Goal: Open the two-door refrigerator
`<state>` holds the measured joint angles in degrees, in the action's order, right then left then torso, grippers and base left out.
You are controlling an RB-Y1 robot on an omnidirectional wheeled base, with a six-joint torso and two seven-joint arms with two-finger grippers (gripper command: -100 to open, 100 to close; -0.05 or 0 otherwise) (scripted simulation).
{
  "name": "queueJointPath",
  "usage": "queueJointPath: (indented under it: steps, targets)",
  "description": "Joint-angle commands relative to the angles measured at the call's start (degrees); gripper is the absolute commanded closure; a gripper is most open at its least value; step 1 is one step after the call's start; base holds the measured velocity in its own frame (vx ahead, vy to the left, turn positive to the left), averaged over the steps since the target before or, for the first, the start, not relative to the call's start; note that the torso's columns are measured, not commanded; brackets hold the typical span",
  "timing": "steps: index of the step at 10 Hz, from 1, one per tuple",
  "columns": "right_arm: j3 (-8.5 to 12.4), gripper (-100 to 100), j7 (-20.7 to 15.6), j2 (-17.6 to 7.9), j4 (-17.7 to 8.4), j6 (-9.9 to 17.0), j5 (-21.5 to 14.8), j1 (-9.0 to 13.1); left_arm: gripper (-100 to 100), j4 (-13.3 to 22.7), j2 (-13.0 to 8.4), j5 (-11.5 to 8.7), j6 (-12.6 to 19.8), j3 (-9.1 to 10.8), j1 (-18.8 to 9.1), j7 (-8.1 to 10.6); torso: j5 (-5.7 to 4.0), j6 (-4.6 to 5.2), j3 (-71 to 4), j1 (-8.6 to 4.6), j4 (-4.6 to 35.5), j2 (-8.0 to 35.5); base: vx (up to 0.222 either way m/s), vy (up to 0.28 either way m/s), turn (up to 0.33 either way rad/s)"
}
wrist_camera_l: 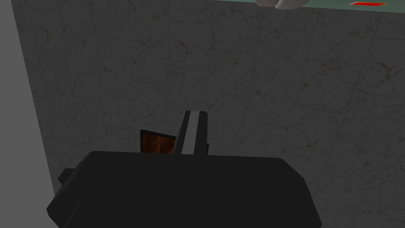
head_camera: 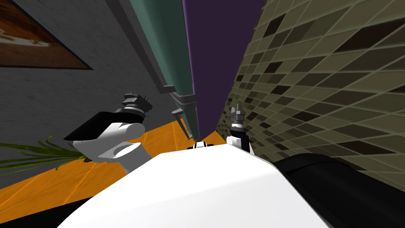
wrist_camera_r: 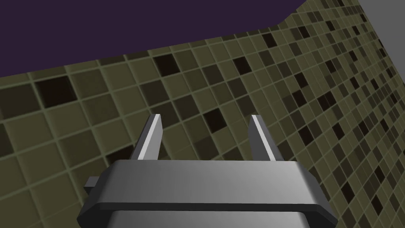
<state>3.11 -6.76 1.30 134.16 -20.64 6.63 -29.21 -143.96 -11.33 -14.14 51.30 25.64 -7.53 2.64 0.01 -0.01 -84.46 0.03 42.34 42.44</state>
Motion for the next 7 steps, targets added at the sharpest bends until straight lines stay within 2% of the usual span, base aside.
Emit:
queueJointPath:
  steps: [1, 2, 3, 4, 7]
  targets:
    - [0.0, 0, 0.0, 0.0, 0.0, 0.0, 0.0, 0.0, 100, 0.14, -0.51, -1.23, -0.07, -0.9, -0.12, 0.08, 0.02, 0.01, -0.03, 0.06, -0.02, -0.04, -0.058, 0.282, -0.042]
    - [0.0, 0, 0.0, 0.0, 0.0, 0.0, 0.0, 0.0, 100, 0.26, -0.95, -2.33, -0.19, -1.67, -0.19, 0.14, -0.01, 0.0, -0.08, -0.07, -0.04, -0.13, -0.013, 0.296, -0.057]
    - [0.0, 0, 0.0, 0.0, 0.0, 0.0, 0.0, 0.0, 100, 0.26, -0.95, -2.33, -0.19, -1.67, -0.19, 0.14, -0.01, 0.01, -0.19, -0.03, -0.09, -0.3, -0.031, 0.287, -0.033]
    - [0.0, 0, 0.0, 0.0, 0.0, 0.0, 0.0, -0.01, 100, 0.39, -1.39, -3.44, -0.31, -2.44, -0.25, 0.19, -0.01, 0.0, -0.17, -0.07, -0.09, -0.24, -0.026, 0.302, -0.064]
    - [0.0, 0, 0.0, 0.0, 0.0, 0.0, 0.0, 0.0, 100, 0.52, -1.83, -4.54, -0.43, -3.22, -0.31, 0.25, 0.01, 0.01, -0.07, 0.03, -0.03, -0.13, -0.053, 0.294, -0.046]
